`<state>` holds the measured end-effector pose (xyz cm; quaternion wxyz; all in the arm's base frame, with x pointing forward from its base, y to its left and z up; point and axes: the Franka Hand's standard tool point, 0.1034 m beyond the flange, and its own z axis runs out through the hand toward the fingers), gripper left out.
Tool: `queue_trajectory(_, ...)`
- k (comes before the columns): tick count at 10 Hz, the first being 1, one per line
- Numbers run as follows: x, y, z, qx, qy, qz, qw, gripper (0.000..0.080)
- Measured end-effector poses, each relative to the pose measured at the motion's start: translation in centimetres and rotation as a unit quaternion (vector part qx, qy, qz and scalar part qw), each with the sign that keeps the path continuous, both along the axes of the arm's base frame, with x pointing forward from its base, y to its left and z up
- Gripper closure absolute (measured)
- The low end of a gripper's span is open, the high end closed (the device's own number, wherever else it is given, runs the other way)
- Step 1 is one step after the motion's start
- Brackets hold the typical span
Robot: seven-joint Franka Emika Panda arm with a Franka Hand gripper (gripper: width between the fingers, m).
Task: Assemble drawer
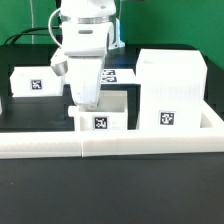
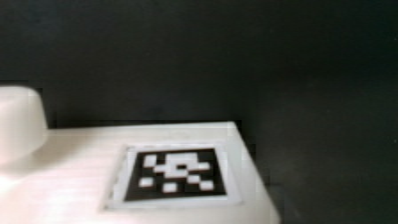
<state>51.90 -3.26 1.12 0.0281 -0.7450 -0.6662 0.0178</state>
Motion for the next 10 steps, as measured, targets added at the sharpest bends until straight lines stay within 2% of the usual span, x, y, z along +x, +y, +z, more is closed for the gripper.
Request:
queue_trajectory(4, -0.8, 1.2, 0.6, -0.002, -0.015, -0.047, 0.999, 0.0755)
queue_trajectory(6, -1.2, 1.5, 0.3, -0.001, -0.016, -0.057, 0.998, 0.0755)
queue_trajectory(10, -0.8, 1.7, 0.2, 0.0, -0.029, -0.06, 0.998, 0.0755)
